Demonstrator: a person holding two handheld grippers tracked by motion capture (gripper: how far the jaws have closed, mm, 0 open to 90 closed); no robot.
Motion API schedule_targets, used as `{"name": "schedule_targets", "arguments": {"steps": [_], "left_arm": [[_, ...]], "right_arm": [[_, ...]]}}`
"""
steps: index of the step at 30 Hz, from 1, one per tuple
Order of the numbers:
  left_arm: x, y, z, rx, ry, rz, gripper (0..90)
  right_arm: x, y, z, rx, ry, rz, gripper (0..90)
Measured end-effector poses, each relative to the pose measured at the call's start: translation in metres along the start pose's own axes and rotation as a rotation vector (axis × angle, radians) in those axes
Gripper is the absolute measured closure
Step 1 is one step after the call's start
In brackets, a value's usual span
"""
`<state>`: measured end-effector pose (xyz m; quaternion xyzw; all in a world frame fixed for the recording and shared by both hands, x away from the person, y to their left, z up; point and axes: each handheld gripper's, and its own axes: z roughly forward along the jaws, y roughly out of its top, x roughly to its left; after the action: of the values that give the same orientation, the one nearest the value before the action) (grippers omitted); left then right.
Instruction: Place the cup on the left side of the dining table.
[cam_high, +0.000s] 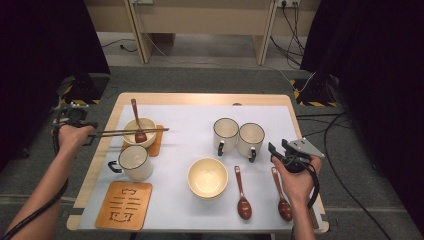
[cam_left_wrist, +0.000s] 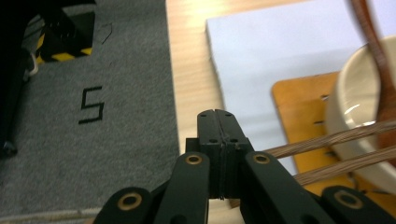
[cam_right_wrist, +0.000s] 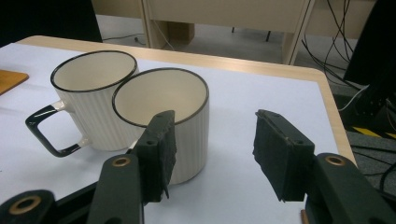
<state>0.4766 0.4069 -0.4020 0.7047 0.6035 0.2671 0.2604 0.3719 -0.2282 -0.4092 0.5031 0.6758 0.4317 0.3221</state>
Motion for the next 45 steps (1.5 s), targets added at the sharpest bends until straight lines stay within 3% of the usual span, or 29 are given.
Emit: {"name": "schedule_targets", "arguments": {"steps": [6,13,21,30,45], "left_arm": [[-0.018,0.005,0.006,0.006,-0.033,0.049,88.8],[-0.030,0.011,0.016,0.021,-0.055,0.056,88.8],[-0.062,0.017,0.022,0.038,-0.116,0.125,88.8],[-0.091,0.026,0.025,0.039,-0.148,0.181,88.8],[-0.099,0.022,0.031,0.092,-0.118,0.199,88.8]], "right_arm": [[0.000,0.000,0.000,0.004,0.002,0.002,48.9],[0.000,-0.001,0.002,0.005,0.006,0.004,48.9],[0.000,-0.001,0.001,0.006,0.007,0.004,48.8],[-0.001,-0.001,0.001,0.006,0.007,0.002,48.8],[-0.001,-0.001,0.001,0.007,0.007,0.004,48.8]]}}
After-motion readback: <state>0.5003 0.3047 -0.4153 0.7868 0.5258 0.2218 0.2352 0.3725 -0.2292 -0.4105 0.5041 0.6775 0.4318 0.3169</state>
